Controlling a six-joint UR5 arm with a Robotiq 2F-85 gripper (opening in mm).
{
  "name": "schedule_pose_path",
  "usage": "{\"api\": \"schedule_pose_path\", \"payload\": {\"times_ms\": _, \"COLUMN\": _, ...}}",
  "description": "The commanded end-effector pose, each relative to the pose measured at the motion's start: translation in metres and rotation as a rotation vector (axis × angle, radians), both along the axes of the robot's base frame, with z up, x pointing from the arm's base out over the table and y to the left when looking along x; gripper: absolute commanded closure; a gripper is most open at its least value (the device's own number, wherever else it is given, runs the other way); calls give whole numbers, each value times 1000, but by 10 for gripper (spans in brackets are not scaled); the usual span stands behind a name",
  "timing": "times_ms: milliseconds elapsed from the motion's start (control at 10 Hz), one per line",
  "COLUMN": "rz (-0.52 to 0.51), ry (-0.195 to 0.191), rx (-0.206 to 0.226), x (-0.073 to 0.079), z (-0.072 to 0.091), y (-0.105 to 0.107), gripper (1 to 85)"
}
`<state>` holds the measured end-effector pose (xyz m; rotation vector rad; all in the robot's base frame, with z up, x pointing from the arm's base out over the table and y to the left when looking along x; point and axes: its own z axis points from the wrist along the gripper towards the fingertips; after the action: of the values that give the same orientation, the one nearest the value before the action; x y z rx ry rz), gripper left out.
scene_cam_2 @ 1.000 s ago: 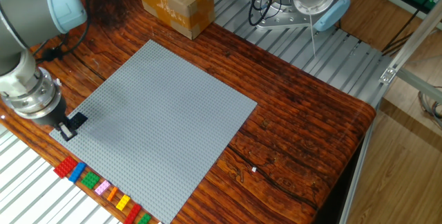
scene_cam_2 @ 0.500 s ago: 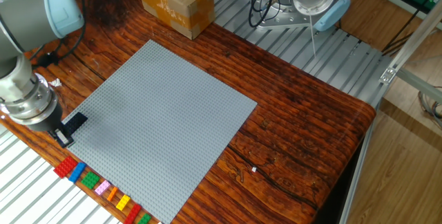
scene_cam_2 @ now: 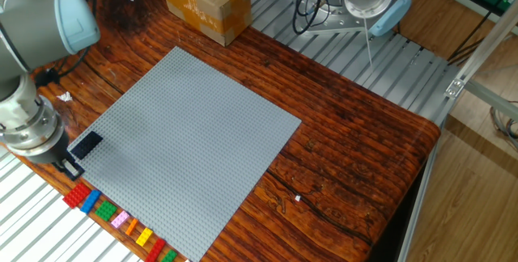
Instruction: Build with small Lego blocks
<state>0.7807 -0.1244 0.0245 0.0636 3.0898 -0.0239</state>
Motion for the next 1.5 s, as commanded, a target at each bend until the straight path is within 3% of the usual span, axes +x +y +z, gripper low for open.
{"api": "schedule_pose_path", "payload": {"times_ms": 0, "rz": 28, "ry": -13, "rx": 28, "x": 8, "z": -1, "y": 14, "gripper": 557}}
{"api": "schedule_pose_path", "payload": {"times_ms": 400, "rz": 50, "ry": -9, "rx": 55, "x": 12, "z": -8, "y": 23, "gripper": 520}}
{"api": "schedule_pose_path", "payload": {"times_ms": 800, "rz": 64, "ry": -11, "rx": 49, "x": 15, "z": -14, "y": 20, "gripper": 517}}
{"api": "schedule_pose_path", "payload": {"times_ms": 1400, "rz": 42, "ry": 8, "rx": -14, "x": 10, "z": -14, "y": 4, "gripper": 553}}
